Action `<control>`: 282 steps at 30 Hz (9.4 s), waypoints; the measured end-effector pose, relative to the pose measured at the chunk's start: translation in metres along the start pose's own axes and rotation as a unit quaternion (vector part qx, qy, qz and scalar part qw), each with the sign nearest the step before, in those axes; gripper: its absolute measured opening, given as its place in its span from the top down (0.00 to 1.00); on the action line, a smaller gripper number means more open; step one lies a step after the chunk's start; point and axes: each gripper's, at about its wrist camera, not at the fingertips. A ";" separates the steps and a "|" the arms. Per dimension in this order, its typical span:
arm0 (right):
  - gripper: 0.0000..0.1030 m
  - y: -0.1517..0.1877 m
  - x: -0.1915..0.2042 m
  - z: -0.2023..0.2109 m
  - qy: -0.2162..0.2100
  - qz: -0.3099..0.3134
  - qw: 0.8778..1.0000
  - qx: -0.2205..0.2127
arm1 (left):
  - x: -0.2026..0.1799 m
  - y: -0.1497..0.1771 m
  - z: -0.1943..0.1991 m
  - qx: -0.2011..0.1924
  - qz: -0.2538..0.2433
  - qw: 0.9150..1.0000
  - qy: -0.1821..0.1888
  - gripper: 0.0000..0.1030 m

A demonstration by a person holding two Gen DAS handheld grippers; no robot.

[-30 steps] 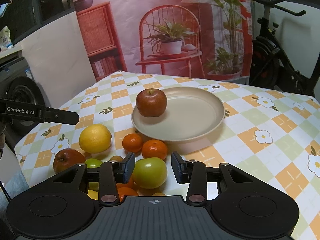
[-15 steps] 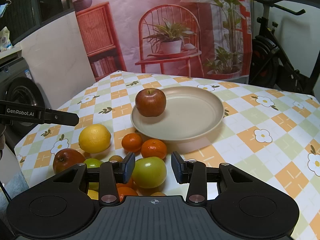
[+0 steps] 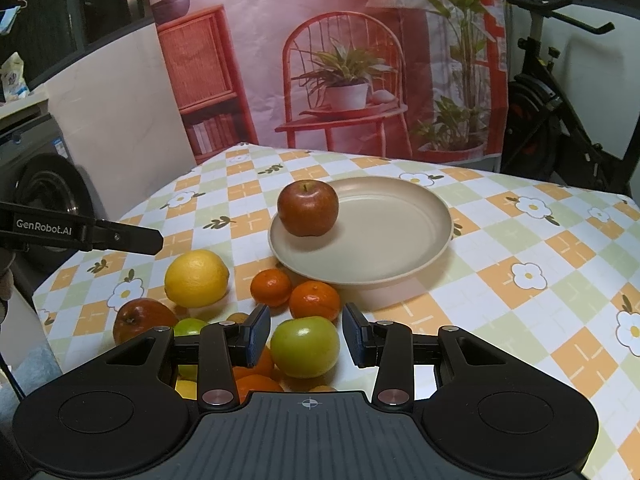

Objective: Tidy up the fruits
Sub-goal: 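Withdraw the left gripper from the plate back toward the fruit pile, then move the left gripper down onto the yellow lemon, then close the left gripper around the yellow lemon, then lift the lemon with the left gripper and lower it beside the red apple on the plate, then open the left gripper to release the lemon on the plate, then withdraw the left gripper from the plate back toward the fruit pile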

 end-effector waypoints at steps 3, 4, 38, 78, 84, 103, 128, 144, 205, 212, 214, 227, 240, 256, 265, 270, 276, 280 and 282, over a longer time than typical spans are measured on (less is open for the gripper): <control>0.64 -0.001 0.004 0.002 -0.003 0.004 1.000 -0.002 | 0.000 0.002 0.004 -0.001 -0.001 1.000 -0.001 0.63; 0.64 -0.002 0.006 0.004 -0.004 0.006 1.000 -0.003 | 0.001 0.003 0.005 -0.002 -0.001 1.000 -0.001 0.63; 0.68 0.018 0.072 0.017 -0.064 0.098 0.991 0.072 | 0.004 0.038 0.036 -0.007 0.005 1.000 0.027 0.64; 0.70 0.043 0.046 0.035 -0.071 0.057 0.991 0.094 | -0.007 0.063 -0.014 0.117 0.035 0.978 0.168 0.72; 0.64 0.042 0.049 0.033 -0.064 0.063 0.991 0.100 | -0.009 0.060 -0.017 0.117 0.033 0.977 0.175 0.72; 0.54 0.046 0.043 0.018 -0.063 0.044 0.990 0.119 | -0.022 0.056 -0.023 0.114 0.014 0.974 0.194 0.71; 0.53 0.047 0.041 0.019 -0.067 0.030 0.990 0.118 | -0.017 0.062 -0.034 0.137 0.043 0.962 0.231 0.63; 0.53 0.041 0.038 0.023 -0.069 0.025 0.992 0.100 | -0.023 0.051 -0.024 0.114 0.020 0.966 0.233 0.62; 0.53 -0.078 -0.012 -0.143 -0.076 0.024 0.992 0.097 | 0.008 -0.081 -0.138 0.104 0.026 0.990 0.090 0.61; 0.53 -0.080 -0.010 -0.136 -0.066 0.030 0.993 0.092 | 0.005 -0.082 -0.137 0.099 0.015 0.992 0.077 0.61; 0.53 -0.079 -0.012 -0.128 -0.061 0.027 0.994 0.085 | 0.006 -0.083 -0.136 0.098 0.014 0.993 0.071 0.61; 0.53 -0.049 -0.047 -0.055 -0.006 -0.042 0.999 0.025 | 0.003 -0.079 -0.121 0.071 0.010 0.997 0.030 0.62; 0.54 -0.020 -0.029 -0.014 0.009 -0.024 1.000 0.004 | 0.000 -0.053 -0.044 0.004 -0.012 0.999 0.029 0.62; 0.60 0.004 -0.016 0.003 0.025 0.005 1.000 0.007 | -0.001 -0.009 -0.013 0.000 -0.016 1.000 0.025 0.62; 0.65 0.021 -0.018 0.004 0.024 0.019 0.999 0.027 | -0.014 0.006 -0.015 0.006 -0.038 0.999 0.037 0.62; 0.69 0.026 -0.012 0.003 0.017 0.038 0.998 0.037 | -0.015 0.009 -0.015 0.007 -0.039 0.999 0.035 0.62; 0.73 0.030 -0.009 0.001 0.012 0.051 0.997 0.052 | -0.014 0.008 -0.015 0.006 -0.037 0.999 0.033 0.62; 0.74 0.034 -0.009 0.000 0.008 0.054 0.997 0.061 | -0.013 0.008 -0.016 0.006 -0.035 0.999 0.032 0.62; 0.74 0.035 -0.009 -0.001 0.006 0.054 0.996 0.065 | -0.013 0.008 -0.016 0.007 -0.035 0.999 0.032 0.62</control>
Point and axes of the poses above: each gripper's, at about its wrist camera, not at the fingertips, and z roughly against the way its jaws point, x to its left, y to its underside
